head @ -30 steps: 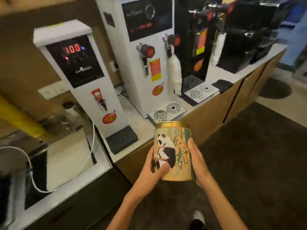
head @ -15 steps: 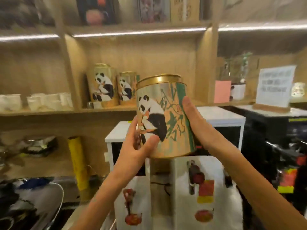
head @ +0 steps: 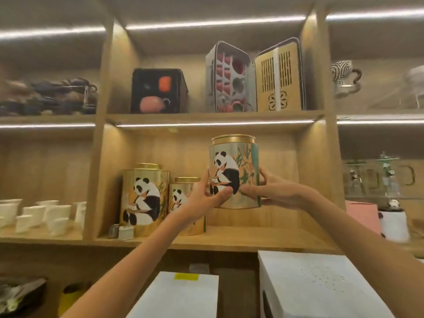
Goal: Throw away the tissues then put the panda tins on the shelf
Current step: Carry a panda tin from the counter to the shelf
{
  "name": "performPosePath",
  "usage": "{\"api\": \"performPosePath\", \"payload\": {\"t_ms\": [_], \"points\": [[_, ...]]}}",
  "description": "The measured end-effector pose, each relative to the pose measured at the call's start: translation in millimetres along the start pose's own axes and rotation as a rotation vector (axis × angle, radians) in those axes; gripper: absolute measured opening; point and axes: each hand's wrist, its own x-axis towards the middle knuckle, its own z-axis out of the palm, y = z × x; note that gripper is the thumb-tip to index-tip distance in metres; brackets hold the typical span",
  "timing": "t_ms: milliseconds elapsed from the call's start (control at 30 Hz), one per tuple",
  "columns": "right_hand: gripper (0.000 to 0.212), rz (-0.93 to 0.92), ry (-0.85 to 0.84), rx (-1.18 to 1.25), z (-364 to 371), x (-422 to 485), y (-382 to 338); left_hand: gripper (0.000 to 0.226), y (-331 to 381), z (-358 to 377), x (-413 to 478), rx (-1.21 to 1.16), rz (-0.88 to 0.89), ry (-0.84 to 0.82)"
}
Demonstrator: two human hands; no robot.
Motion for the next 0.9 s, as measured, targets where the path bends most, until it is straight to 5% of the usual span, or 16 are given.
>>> {"api": "performPosePath", "payload": {"t_ms": [267,433,533,700,900], "points": [[0.128,0.074,0.044,0.117,-25,105,118,0.082,-101,40,92,0.063,-0.215,-0.051],[0.130,0.078,0.000,0.215,-1,145,180,0.107,-149,55,103,0.089,-0.395,-0.004],[0.131,0.083,0.001,0.279,6,166,201,0.120,-163,64,109,0.008,-0.390,0.055],[0.129,0.093,-0.016,0.300,5,186,228,0.094,-188,80,113,0.031,-0.390,0.143],[0.137,0.147,0.000,0.358,5,190,250,0.090,-206,89,118,0.116,-0.384,0.171]]}}
